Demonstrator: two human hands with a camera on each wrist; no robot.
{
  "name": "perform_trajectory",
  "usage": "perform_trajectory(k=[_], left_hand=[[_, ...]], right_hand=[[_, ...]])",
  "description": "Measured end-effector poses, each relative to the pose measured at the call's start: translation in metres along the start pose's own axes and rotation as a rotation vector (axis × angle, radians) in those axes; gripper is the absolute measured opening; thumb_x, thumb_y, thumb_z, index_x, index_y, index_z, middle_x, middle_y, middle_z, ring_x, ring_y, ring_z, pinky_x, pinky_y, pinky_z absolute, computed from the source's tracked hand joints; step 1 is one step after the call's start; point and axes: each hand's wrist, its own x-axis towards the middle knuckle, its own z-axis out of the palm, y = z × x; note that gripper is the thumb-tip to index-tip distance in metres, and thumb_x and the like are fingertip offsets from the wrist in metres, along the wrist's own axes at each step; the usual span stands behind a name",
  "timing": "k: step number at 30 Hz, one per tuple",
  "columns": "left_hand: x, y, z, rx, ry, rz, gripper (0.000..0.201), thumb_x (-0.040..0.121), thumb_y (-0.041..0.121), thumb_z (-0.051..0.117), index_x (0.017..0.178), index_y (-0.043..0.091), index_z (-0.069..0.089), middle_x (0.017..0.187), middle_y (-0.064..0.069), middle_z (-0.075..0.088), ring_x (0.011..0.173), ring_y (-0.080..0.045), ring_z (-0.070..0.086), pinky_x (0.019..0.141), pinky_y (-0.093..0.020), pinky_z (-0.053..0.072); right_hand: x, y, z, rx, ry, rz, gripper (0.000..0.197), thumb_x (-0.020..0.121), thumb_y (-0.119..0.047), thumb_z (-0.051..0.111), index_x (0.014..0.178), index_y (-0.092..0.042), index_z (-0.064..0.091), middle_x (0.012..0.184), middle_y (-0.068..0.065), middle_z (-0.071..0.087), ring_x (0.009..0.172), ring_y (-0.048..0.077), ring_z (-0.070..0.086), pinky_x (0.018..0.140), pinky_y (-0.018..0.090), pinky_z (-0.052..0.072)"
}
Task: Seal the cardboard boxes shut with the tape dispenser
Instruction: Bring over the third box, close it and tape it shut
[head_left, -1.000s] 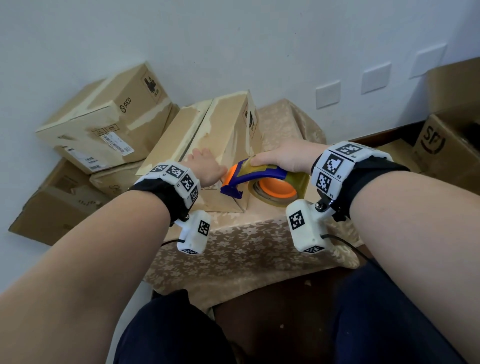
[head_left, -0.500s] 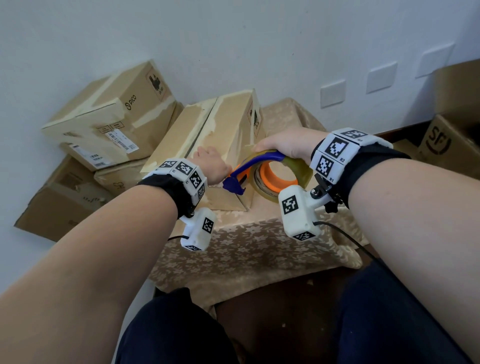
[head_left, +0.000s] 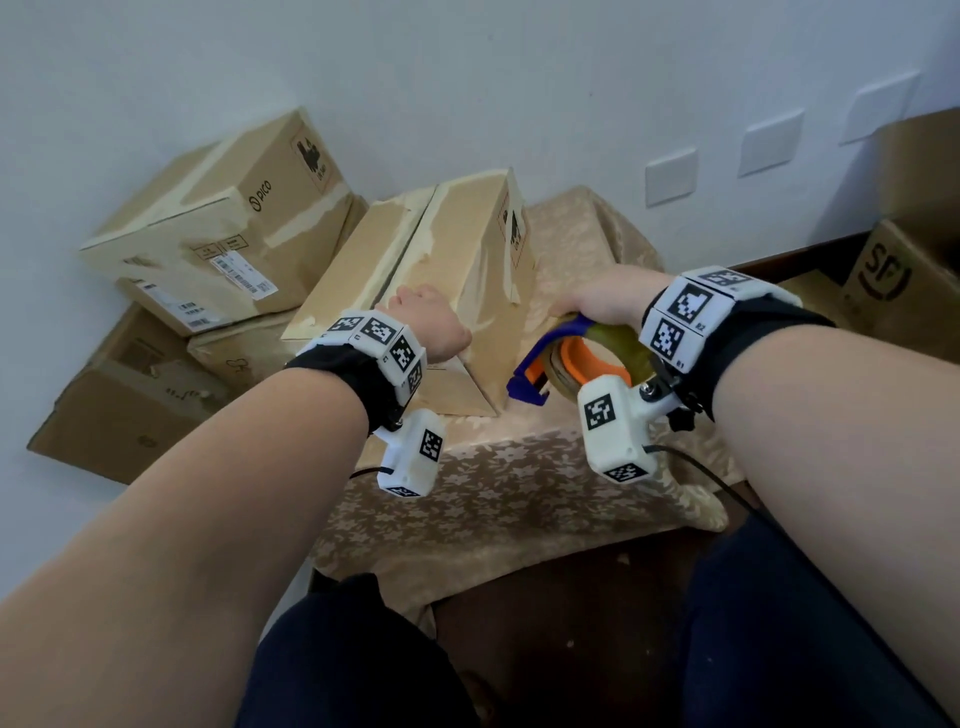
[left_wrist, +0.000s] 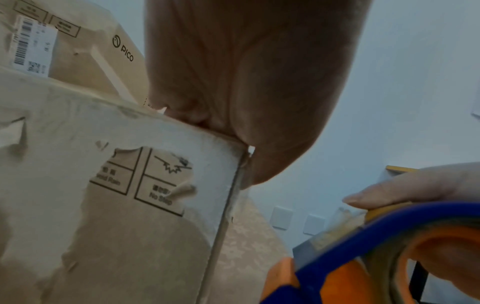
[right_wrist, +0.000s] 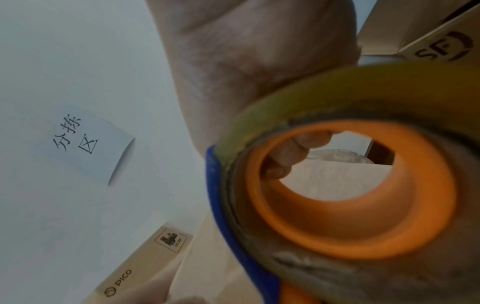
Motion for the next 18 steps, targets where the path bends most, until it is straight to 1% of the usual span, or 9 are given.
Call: perform_trajectory(k=[2, 3, 5, 7, 10, 12, 14, 16, 18], left_hand=[[-0.002, 0.002, -0.002, 0.013, 0.004, -0.006, 0.073, 0.090, 0.039, 0.052, 0.145, 0.002, 0.021, 0.144, -0.021, 0.031, 0.128, -0.038, 0.039, 0.103, -0.046, 0.035], [-0.003, 0.004, -0.003, 0.018, 0.003, -0.010, 0.073, 0.089, 0.038, 0.053, 0.144, 0.001, 0.022, 0.142, -0.021, 0.032, 0.126, -0.038, 0.041, 0.101, -0.046, 0.037], [-0.004, 0.005, -0.003, 0.020, -0.003, -0.017, 0.076, 0.088, 0.039, 0.056, 0.144, 0.001, 0.022, 0.140, -0.022, 0.034, 0.123, -0.039, 0.042, 0.097, -0.046, 0.040], [-0.003, 0.005, -0.004, 0.009, -0.008, -0.015, 0.078, 0.086, 0.041, 0.058, 0.143, 0.001, 0.023, 0.137, -0.021, 0.036, 0.118, -0.038, 0.045, 0.091, -0.044, 0.043], [-0.002, 0.002, -0.004, -0.003, -0.017, 0.007, 0.084, 0.081, 0.047, 0.062, 0.142, 0.002, 0.025, 0.132, -0.019, 0.040, 0.113, -0.037, 0.049, 0.088, -0.044, 0.046], [-0.003, -0.004, -0.004, -0.001, 0.007, 0.050, 0.088, 0.073, 0.053, 0.067, 0.137, 0.004, 0.032, 0.126, -0.016, 0.045, 0.108, -0.035, 0.051, 0.091, -0.045, 0.045], [-0.003, -0.013, -0.004, -0.023, 0.020, 0.127, 0.092, 0.064, 0.060, 0.074, 0.130, 0.008, 0.037, 0.122, -0.012, 0.048, 0.105, -0.032, 0.053, 0.094, -0.046, 0.044], [-0.003, -0.027, -0.005, -0.071, -0.023, 0.228, 0.102, 0.060, 0.064, 0.076, 0.134, 0.010, 0.033, 0.129, -0.011, 0.043, 0.110, -0.030, 0.051, 0.094, -0.045, 0.045], [-0.004, -0.046, -0.007, -0.101, -0.072, 0.317, 0.116, 0.059, 0.064, 0.078, 0.146, 0.013, 0.021, 0.147, -0.010, 0.032, 0.127, -0.029, 0.043, 0.103, -0.041, 0.039]], right_hand=[[0.000, -0.002, -0.002, 0.042, 0.019, 0.033, 0.014, 0.095, -0.026, 0.053, 0.093, -0.013, 0.057, 0.107, 0.013, 0.052, 0.082, 0.022, 0.047, 0.061, 0.026, 0.036], [0.002, -0.002, -0.002, 0.014, 0.024, 0.030, 0.021, 0.097, -0.023, 0.050, 0.078, -0.014, 0.051, 0.096, 0.010, 0.050, 0.070, 0.018, 0.042, 0.055, 0.024, 0.032], [0.001, -0.004, -0.001, -0.024, 0.035, 0.032, 0.034, 0.099, -0.018, 0.043, 0.065, -0.015, 0.039, 0.074, 0.006, 0.045, 0.059, 0.015, 0.035, 0.054, 0.023, 0.027], [-0.002, -0.006, -0.002, 0.010, 0.073, 0.045, 0.036, 0.097, -0.019, 0.043, 0.062, -0.016, 0.036, 0.066, 0.003, 0.039, 0.059, 0.015, 0.034, 0.057, 0.025, 0.029], [-0.009, -0.013, -0.006, 0.075, 0.177, 0.077, 0.028, 0.089, -0.022, 0.049, 0.062, -0.017, 0.043, 0.067, 0.004, 0.045, 0.065, 0.021, 0.044, 0.069, 0.032, 0.040], [-0.007, -0.021, -0.010, 0.017, 0.249, 0.026, 0.026, 0.088, -0.020, 0.047, 0.062, -0.015, 0.048, 0.066, 0.005, 0.048, 0.067, 0.025, 0.048, 0.069, 0.032, 0.038], [-0.003, -0.029, -0.013, -0.011, 0.353, -0.037, 0.023, 0.079, -0.021, 0.047, 0.057, -0.016, 0.045, 0.059, 0.004, 0.047, 0.063, 0.026, 0.047, 0.062, 0.031, 0.037], [-0.001, -0.040, -0.014, -0.010, 0.412, -0.101, 0.014, 0.072, -0.025, 0.049, 0.065, -0.015, 0.041, 0.059, 0.004, 0.045, 0.061, 0.028, 0.045, 0.058, 0.035, 0.039], [0.005, -0.052, -0.008, -0.082, 0.448, -0.159, 0.020, 0.076, -0.032, 0.048, 0.068, -0.014, 0.040, 0.062, 0.004, 0.050, 0.067, 0.031, 0.052, 0.063, 0.037, 0.046]])
